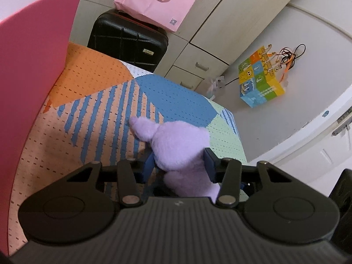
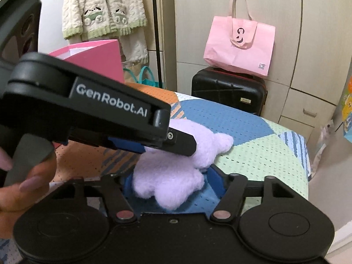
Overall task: Organize soft objects
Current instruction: 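Close the right tool on the lavender bear's body, then lift the lavender bear with the right tool and carry it over the box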
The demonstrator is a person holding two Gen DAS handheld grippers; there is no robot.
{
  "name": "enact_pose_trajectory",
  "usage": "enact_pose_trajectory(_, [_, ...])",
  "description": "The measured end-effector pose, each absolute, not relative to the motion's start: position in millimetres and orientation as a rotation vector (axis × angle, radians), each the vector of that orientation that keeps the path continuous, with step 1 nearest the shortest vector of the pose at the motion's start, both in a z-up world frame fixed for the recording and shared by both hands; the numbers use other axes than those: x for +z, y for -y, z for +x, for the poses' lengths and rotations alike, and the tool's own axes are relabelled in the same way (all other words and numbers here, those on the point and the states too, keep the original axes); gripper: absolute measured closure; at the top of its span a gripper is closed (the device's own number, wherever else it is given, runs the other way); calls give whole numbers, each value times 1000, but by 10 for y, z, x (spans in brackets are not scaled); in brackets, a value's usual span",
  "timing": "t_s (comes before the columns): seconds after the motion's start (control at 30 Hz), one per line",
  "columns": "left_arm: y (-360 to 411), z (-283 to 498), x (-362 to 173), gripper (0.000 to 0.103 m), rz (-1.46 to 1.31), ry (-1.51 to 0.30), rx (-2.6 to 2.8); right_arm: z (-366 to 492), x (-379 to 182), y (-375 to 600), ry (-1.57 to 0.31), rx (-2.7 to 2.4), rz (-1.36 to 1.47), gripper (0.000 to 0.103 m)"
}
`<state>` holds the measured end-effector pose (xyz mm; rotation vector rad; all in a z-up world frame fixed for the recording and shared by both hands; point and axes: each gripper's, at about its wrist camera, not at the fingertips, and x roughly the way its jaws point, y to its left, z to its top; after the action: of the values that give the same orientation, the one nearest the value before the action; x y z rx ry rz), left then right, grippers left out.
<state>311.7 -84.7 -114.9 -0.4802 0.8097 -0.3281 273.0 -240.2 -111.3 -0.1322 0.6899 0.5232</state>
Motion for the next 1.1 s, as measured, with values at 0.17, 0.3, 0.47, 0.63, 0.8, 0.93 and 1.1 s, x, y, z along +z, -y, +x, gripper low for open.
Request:
enact_pose_trajectory(0.17, [898, 3026, -1086, 60, -434, -800, -325, 2642, -1086, 2429, -702, 498, -78, 46])
enact_pose_trajectory(0.3, [925, 2947, -1043, 60, -413, -807, -318, 2566, -1088, 2433, -705, 486, -61, 46])
enact_pose_trajectory(0.47, [917, 2815, -1010, 60, -387, -840, -337, 2462, -1054, 2439, -737, 472, -27, 46])
enact_pose_trajectory(0.63, [896, 2610, -963, 60, -355, -843, -381, 2234, -1026, 2442, -744, 437, 17, 46])
enact_pose_trajectory(0.8, [833, 2369, -910, 60, -316, -823, -414, 2025, -995, 2437, -746, 430, 56, 46])
enact_pose_trajectory(0.93, [804, 2158, -839, 60, -267, -801, -452, 1833, -943, 2421, -741, 417, 67, 46])
enact_pose_trajectory(1.1, [747, 1864, -728, 60, -205, -775, -490, 1579, -862, 2392, -725, 419, 57, 46])
